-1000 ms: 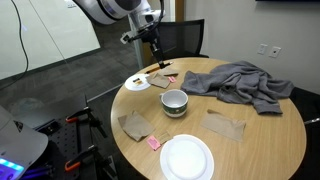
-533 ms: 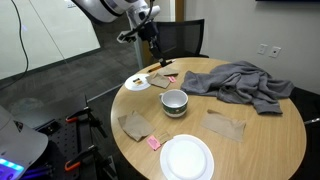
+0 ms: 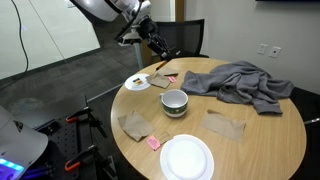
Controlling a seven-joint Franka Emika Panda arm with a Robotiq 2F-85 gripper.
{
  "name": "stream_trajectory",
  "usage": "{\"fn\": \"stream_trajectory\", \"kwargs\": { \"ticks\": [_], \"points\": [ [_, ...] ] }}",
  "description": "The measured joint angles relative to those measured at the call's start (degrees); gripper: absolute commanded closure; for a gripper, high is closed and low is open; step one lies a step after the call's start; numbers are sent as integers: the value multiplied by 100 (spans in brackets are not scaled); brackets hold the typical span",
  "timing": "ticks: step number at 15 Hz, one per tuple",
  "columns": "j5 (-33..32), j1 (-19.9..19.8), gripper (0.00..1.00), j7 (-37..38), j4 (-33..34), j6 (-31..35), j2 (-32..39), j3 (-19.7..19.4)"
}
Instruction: Move the pen to the left and the mug forward, then pick the pen and put it in the mug
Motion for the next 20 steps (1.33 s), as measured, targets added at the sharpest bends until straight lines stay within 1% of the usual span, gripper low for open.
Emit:
{"fn": "stream_trajectory", "kwargs": {
  "ticks": [4, 7, 10, 12, 15, 20],
  "points": [
    [-489, 1, 96, 1150, 160, -900, 248, 229],
    [-530, -1, 96, 1864, 312, -1495, 537, 356],
    [-525, -2, 96, 2421, 460, -1903, 836, 431],
    [-525, -3, 96, 2710, 554, -2074, 1014, 454],
    [-526, -18, 96, 2986, 692, -2137, 1245, 456],
    [-542, -27, 96, 3183, 904, -2156, 1589, 452]
  ]
}}
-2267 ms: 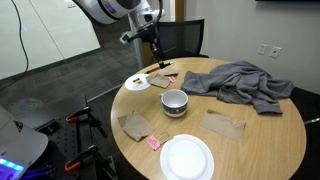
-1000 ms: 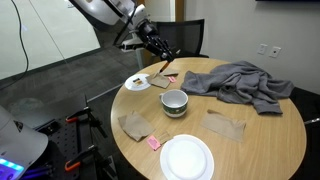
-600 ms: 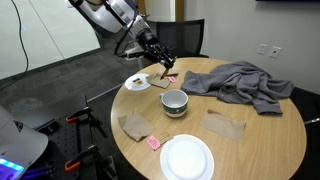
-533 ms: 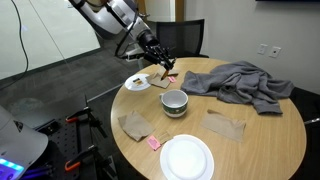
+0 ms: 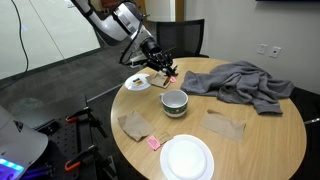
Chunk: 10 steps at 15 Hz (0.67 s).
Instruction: Move the pen to the left and the mug forward, then pick the pen and put it in the mug
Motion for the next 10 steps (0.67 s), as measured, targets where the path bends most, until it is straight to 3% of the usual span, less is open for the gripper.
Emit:
{"fn": "stream_trajectory", "kwargs": {
  "ticks": [10],
  "points": [
    [-135, -42, 96, 27, 430, -141, 645, -35]
  ]
}}
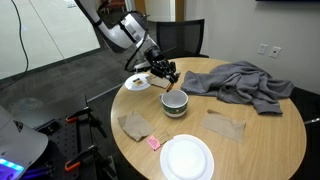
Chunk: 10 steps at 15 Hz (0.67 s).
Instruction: Move the pen to the left and the mug forward, then pick the pen and put it in the mug
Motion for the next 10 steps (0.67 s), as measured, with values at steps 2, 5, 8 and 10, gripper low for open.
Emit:
{"fn": "stream_trajectory", "kwargs": {
  "ticks": [2, 5, 8, 10],
  "points": [
    [-27, -13, 96, 0, 105, 0, 153, 0],
    [-42, -27, 96, -1, 252, -1, 357, -4],
    [-44, -30, 60, -7, 351, -15, 499, -7],
    [-44, -27, 46, -17, 393, -47, 566, -7]
  ]
}}
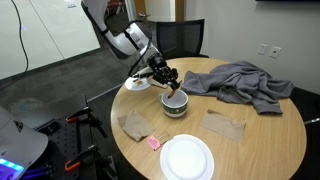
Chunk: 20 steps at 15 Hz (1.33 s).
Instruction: Move the pen to the left and the mug forward, then pick the pen and put it in the mug
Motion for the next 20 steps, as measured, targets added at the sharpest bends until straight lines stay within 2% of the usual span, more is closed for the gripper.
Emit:
{"fn": "stream_trajectory", "kwargs": {
  "ticks": [6, 11, 20],
  "points": [
    [8, 2, 1, -1, 22, -164, 37, 3],
    [59, -5, 0, -17, 20, -318, -210, 6],
    [404, -136, 0, -664, -149, -550, -1414, 22]
  ]
}}
